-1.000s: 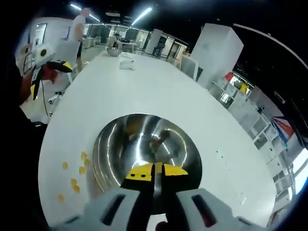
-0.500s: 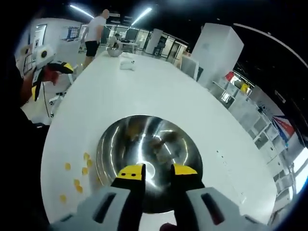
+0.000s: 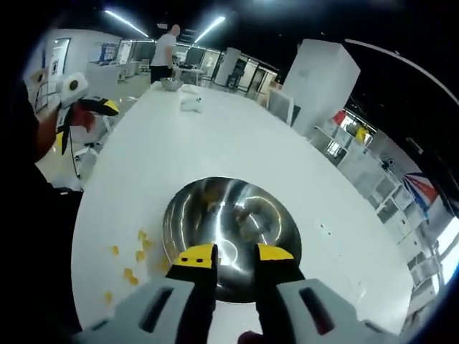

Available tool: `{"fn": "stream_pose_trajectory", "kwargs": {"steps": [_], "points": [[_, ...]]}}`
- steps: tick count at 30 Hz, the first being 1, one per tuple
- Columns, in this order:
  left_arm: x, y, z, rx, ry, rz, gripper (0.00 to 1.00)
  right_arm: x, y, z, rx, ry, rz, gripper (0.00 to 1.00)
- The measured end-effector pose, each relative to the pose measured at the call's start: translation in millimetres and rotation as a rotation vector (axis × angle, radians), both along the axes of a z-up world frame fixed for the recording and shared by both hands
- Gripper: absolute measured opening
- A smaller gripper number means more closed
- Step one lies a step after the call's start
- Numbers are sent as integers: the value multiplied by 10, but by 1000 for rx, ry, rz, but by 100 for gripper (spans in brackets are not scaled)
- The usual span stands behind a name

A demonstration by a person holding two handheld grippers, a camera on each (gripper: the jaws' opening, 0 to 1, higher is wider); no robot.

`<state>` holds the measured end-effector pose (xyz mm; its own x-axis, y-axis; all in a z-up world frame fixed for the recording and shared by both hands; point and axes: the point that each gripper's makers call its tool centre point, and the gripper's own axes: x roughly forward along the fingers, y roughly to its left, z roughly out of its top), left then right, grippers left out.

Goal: Pick up the QQ candy scattered on the table and place it into the stainless steel bowl on the table

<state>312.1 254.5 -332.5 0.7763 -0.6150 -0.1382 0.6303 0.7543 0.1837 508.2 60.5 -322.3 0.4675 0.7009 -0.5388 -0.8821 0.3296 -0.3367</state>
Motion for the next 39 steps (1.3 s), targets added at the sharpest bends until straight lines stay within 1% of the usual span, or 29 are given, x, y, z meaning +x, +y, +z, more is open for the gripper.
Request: {"fn": "stream_pose_trajectory", "kwargs": {"steps": [3,6,10,12,14,15,16,18,21,23,25,26,29,33,36,39], "points": [[2,2,10,-3,-3,1,87,-132,-58,89,46,-9,-1,21],[12,2,42,-9,-12,6,88,-329,-99,206,108,-21,7,21],[27,0,83,-24,-19,10,89,-538,-171,315,165,-39,10,21],[37,-3,100,-27,-22,14,89,-613,-214,378,214,-42,8,21],[41,-14,111,-31,-24,13,89,-618,-284,397,236,-46,7,21],[43,-26,115,-36,-24,10,89,-655,-330,409,252,-53,2,21],[45,-36,117,-42,-23,7,89,-642,-363,419,269,-56,-4,21],[53,-63,123,-70,-16,-4,89,-677,-419,470,328,-74,-18,21],[70,-75,149,-107,-10,-10,89,-795,-503,492,396,-79,-26,21],[77,-79,168,-120,-7,-9,88,-878,-548,496,420,-86,-28,21],[86,-80,179,-113,-9,-2,88,-979,-618,503,450,-96,-34,21],[87,-80,181,-111,-10,-1,88,-1061,-656,515,479,-98,-38,21],[82,-93,213,-118,-17,0,88,-1219,-762,509,538,-94,-51,21],[61,-128,226,-120,-20,-6,88,-1437,-859,449,578,-101,-61,22],[45,-142,227,-114,-20,-7,88,-1579,-906,430,626,-104,-57,22],[37,-146,238,-113,-23,-8,88,-1647,-912,420,642,-104,-54,22]]}}
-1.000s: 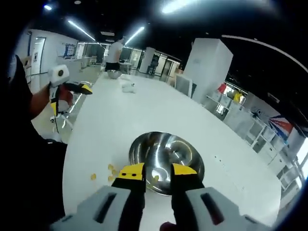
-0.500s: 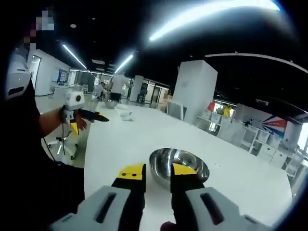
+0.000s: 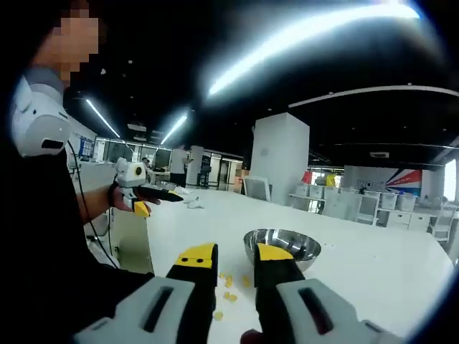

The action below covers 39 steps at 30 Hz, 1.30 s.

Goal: Pick up the QQ candy scattered on the table and place it into the stainless steel bowl on the table

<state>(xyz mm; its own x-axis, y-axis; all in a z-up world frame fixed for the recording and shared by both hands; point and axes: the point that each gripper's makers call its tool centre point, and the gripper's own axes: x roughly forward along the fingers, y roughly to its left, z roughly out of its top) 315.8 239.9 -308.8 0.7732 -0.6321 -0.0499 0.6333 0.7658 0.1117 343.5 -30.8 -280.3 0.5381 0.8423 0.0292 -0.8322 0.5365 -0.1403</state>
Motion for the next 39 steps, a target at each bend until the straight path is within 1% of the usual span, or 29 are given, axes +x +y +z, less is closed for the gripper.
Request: {"fn": "stream_pose_trajectory", "kwargs": {"steps": [8,12,15,16,19,22,23,25,26,27,28,31,34,39], "points": [[-60,-36,66,5,-15,-7,88,-12,16,-97,-27,15,-10,22],[-77,-27,52,2,-15,-11,87,-29,63,-199,-70,25,-4,22],[-70,-14,14,4,-5,-8,87,-20,96,-317,-122,34,-7,22],[-71,-15,9,4,-4,-8,87,-26,111,-359,-138,37,-4,22],[-77,-30,6,1,-2,-17,87,-23,168,-597,-229,60,-3,22],[-73,-37,14,2,-5,-19,87,4,246,-815,-279,92,6,22],[-73,-38,17,1,-6,-20,87,28,265,-915,-305,105,0,22],[-69,-36,18,0,-8,-20,87,63,302,-1032,-326,122,-1,22],[-65,-32,12,0,-6,-20,86,86,321,-1118,-342,138,-6,22],[-63,-30,7,0,-5,-19,86,90,337,-1140,-348,140,-7,22],[-60,-24,-1,0,-4,-18,86,102,369,-1208,-364,143,-6,22],[-58,-16,-23,1,1,-18,86,127,448,-1369,-391,172,-1,22],[-58,-9,-34,1,3,-18,86,134,517,-1486,-414,194,11,21],[-62,5,-42,-1,4,-16,85,161,619,-1623,-442,209,26,21]]}}
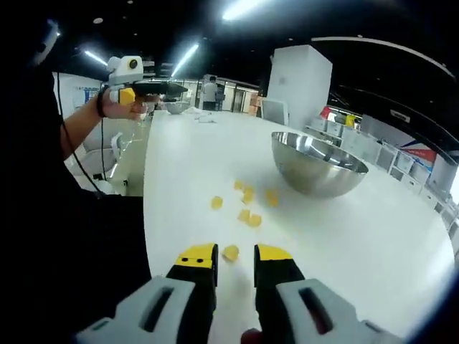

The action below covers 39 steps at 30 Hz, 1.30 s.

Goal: Pick up the QQ candy scattered on the table and place it into the stainless steel bowl on the table

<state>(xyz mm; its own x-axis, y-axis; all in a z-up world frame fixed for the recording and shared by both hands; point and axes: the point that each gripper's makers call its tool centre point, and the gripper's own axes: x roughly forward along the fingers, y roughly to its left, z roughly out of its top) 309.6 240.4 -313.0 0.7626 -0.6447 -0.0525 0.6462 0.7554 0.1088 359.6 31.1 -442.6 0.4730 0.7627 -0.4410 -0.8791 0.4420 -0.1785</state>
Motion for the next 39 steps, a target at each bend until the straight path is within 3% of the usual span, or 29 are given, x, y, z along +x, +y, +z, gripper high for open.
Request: {"fn": "stream_pose_trajectory", "kwargs": {"steps": [7,26,34,39], "points": [[-22,18,-26,3,4,4,83,38,62,-117,-7,25,9,19],[-32,71,-18,4,3,20,83,45,50,-159,30,73,-7,10],[-26,41,-38,4,8,14,83,44,58,-143,31,62,1,9],[-13,28,-55,3,12,10,83,65,64,-18,62,55,6,9]]}}
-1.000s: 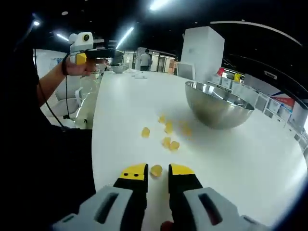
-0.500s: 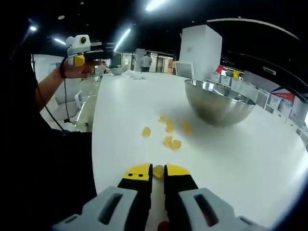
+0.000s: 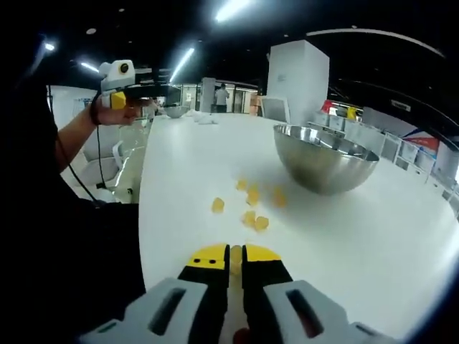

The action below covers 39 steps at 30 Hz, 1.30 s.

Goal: Pick up the QQ candy scattered on the table and place it into the stainless steel bowl on the table

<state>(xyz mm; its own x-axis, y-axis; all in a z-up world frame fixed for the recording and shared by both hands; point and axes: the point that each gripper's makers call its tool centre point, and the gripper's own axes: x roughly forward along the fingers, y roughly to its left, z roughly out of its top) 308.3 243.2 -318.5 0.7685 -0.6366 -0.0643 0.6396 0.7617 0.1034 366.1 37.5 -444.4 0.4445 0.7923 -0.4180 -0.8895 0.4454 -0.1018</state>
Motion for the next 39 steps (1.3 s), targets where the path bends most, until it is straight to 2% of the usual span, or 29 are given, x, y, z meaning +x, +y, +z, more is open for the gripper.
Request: {"fn": "stream_pose_trajectory", "kwargs": {"steps": [5,10,18,23,30,39], "points": [[23,3,-12,0,3,1,83,-16,4,155,29,-12,11,9],[57,-32,-49,2,12,-5,83,-26,-23,453,127,-20,12,9],[101,-77,-54,4,18,-18,81,-41,-256,986,259,-55,-18,9],[128,-114,-92,7,28,-27,80,-15,-458,1217,290,-92,-39,9],[145,-139,-88,2,28,-34,80,47,-644,1367,296,-130,-73,9],[135,-122,-92,-2,29,-35,80,232,-572,1405,241,-157,-67,9]]}}
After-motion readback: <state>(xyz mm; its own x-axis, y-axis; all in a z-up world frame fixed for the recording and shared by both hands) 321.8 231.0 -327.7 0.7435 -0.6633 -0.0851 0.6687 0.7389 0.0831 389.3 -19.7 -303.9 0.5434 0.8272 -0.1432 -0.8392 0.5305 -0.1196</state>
